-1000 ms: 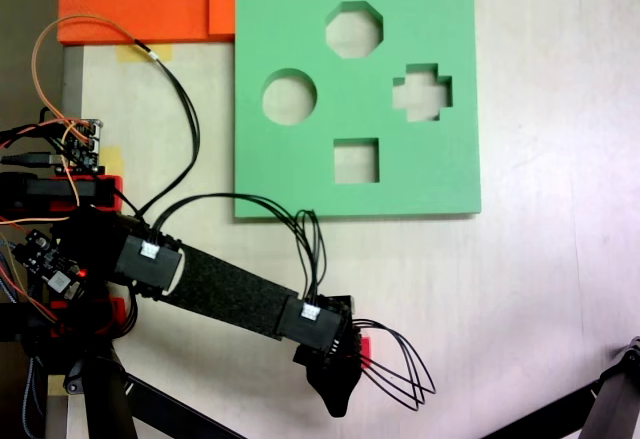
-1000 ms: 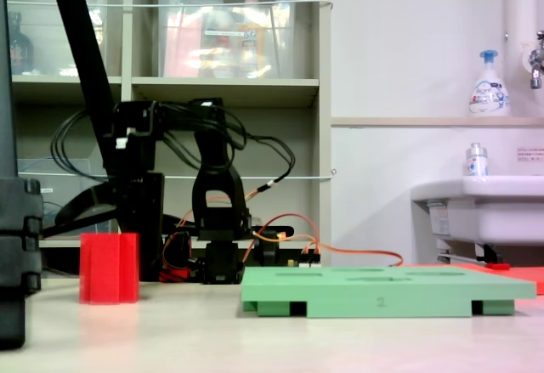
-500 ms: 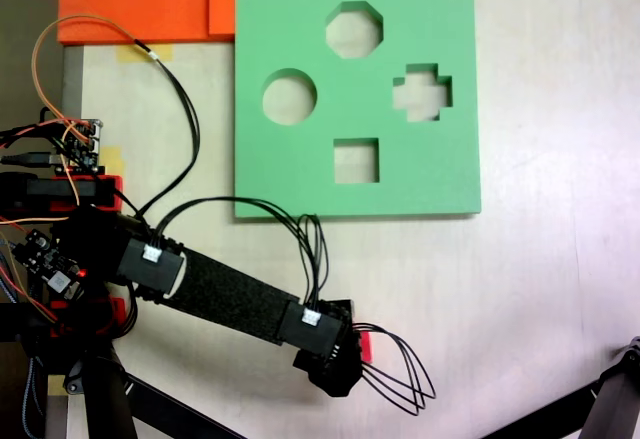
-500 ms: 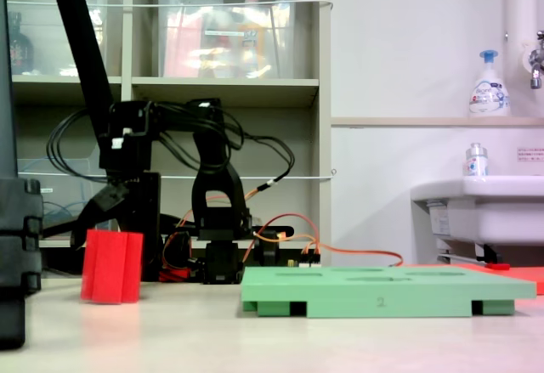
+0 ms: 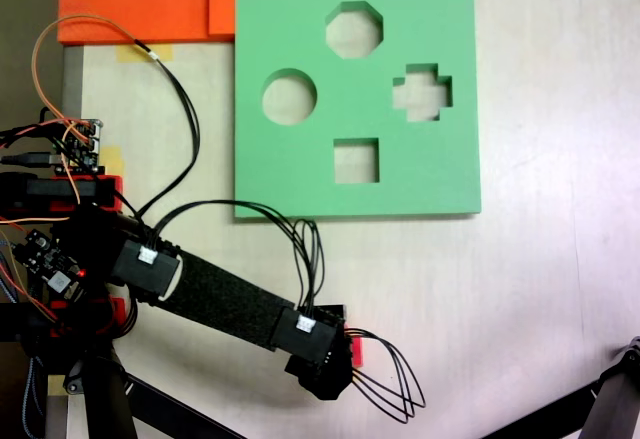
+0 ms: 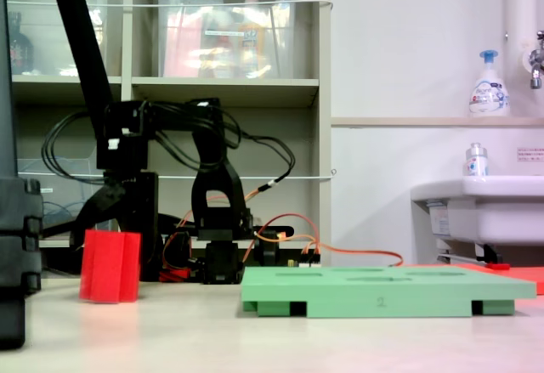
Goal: Put the cross columnar block into the corresponding hole
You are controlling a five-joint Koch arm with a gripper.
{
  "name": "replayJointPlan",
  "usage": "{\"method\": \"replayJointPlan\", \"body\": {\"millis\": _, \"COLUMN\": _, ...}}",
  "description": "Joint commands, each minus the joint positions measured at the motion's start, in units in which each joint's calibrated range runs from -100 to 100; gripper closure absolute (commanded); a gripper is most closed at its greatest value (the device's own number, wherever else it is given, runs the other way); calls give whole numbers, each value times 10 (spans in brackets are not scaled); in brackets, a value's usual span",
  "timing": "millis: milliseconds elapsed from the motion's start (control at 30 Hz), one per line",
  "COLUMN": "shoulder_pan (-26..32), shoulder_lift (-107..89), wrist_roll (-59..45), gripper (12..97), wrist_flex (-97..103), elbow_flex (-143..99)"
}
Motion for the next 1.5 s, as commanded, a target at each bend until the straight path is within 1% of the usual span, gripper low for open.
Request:
{"method": "replayJointPlan", "body": {"millis": 0, "shoulder_pan": -3, "shoulder_lift": -46, "wrist_roll": -3, "gripper": 777, "wrist_flex": -66, "elbow_flex": 0}}
{"method": "replayJointPlan", "body": {"millis": 233, "shoulder_pan": 8, "shoulder_lift": -199, "wrist_roll": 6, "gripper": 776, "wrist_flex": -97, "elbow_flex": 6}}
{"method": "replayJointPlan", "body": {"millis": 433, "shoulder_pan": 37, "shoulder_lift": -310, "wrist_roll": 38, "gripper": 774, "wrist_flex": -97, "elbow_flex": 4}}
{"method": "replayJointPlan", "body": {"millis": 600, "shoulder_pan": 87, "shoulder_lift": -372, "wrist_roll": 85, "gripper": 776, "wrist_flex": -97, "elbow_flex": 4}}
{"method": "replayJointPlan", "body": {"millis": 733, "shoulder_pan": 151, "shoulder_lift": -375, "wrist_roll": 135, "gripper": 777, "wrist_flex": -97, "elbow_flex": 31}}
{"method": "replayJointPlan", "body": {"millis": 800, "shoulder_pan": 182, "shoulder_lift": -350, "wrist_roll": 161, "gripper": 777, "wrist_flex": -97, "elbow_flex": 62}}
{"method": "replayJointPlan", "body": {"millis": 900, "shoulder_pan": 225, "shoulder_lift": -238, "wrist_roll": 201, "gripper": 777, "wrist_flex": -97, "elbow_flex": 176}}
{"method": "replayJointPlan", "body": {"millis": 933, "shoulder_pan": 249, "shoulder_lift": -143, "wrist_roll": 224, "gripper": 777, "wrist_flex": -97, "elbow_flex": 276}}
{"method": "replayJointPlan", "body": {"millis": 967, "shoulder_pan": 255, "shoulder_lift": -110, "wrist_roll": 230, "gripper": 777, "wrist_flex": -97, "elbow_flex": 314}}
{"method": "replayJointPlan", "body": {"millis": 1033, "shoulder_pan": 275, "shoulder_lift": 37, "wrist_roll": 259, "gripper": 776, "wrist_flex": -97, "elbow_flex": 463}}
{"method": "replayJointPlan", "body": {"millis": 1133, "shoulder_pan": 290, "shoulder_lift": 141, "wrist_roll": 273, "gripper": 776, "wrist_flex": -97, "elbow_flex": 555}}
{"method": "replayJointPlan", "body": {"millis": 1233, "shoulder_pan": 299, "shoulder_lift": 172, "wrist_roll": 285, "gripper": 777, "wrist_flex": -97, "elbow_flex": 555}}
{"method": "replayJointPlan", "body": {"millis": 1467, "shoulder_pan": 305, "shoulder_lift": 200, "wrist_roll": 278, "gripper": 776, "wrist_flex": -47, "elbow_flex": 558}}
